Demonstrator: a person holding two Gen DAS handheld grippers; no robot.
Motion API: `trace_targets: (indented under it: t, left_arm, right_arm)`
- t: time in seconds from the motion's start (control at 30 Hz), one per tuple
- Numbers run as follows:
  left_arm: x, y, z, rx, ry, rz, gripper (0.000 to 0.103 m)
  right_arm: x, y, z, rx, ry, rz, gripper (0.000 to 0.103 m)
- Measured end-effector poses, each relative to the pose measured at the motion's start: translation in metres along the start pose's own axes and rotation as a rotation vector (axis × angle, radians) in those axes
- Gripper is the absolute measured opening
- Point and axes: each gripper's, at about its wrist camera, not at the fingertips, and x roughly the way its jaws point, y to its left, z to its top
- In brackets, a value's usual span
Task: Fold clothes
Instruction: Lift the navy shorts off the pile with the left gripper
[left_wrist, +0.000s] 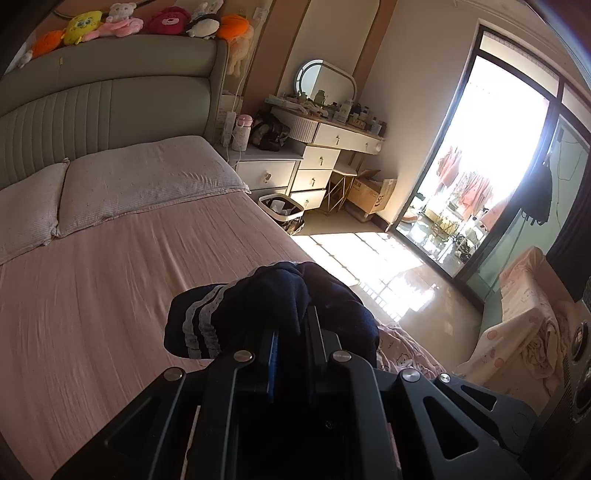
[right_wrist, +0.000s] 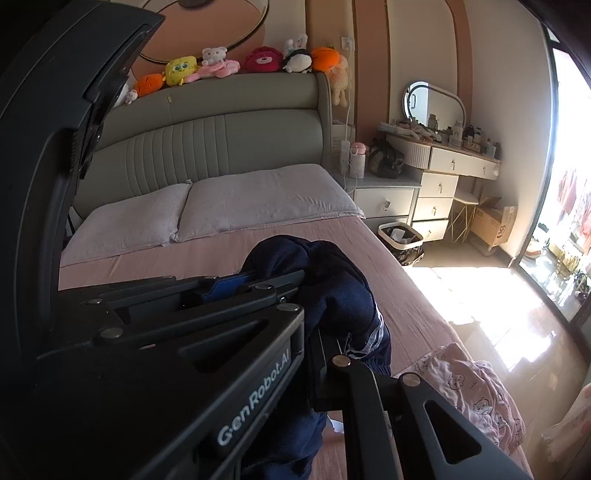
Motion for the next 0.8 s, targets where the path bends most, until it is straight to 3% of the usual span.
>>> trace_targets:
  t: [0.3, 0.57, 0.8]
  left_arm:
    - [-0.032, 0.077, -0.002, -0.062, -0.021, 0.041, 0.009]
    - [-0.039, 0.151, -0.019, -0.145, 0.001, 0.072, 0.009]
    - [-0.030, 0.191, -0.030, -0.199, 0.019, 0.058, 0.009]
  right_arm:
    - [0.014, 0.087, 0.008, -0.068, -0.003, 0.046, 0.008]
    - [0.057, 0.157, 0.005, -0.113, 0.048, 0.110, 0.008]
    - [0.084, 0.163, -0.008, -0.010, 0.120, 0.191, 0.009]
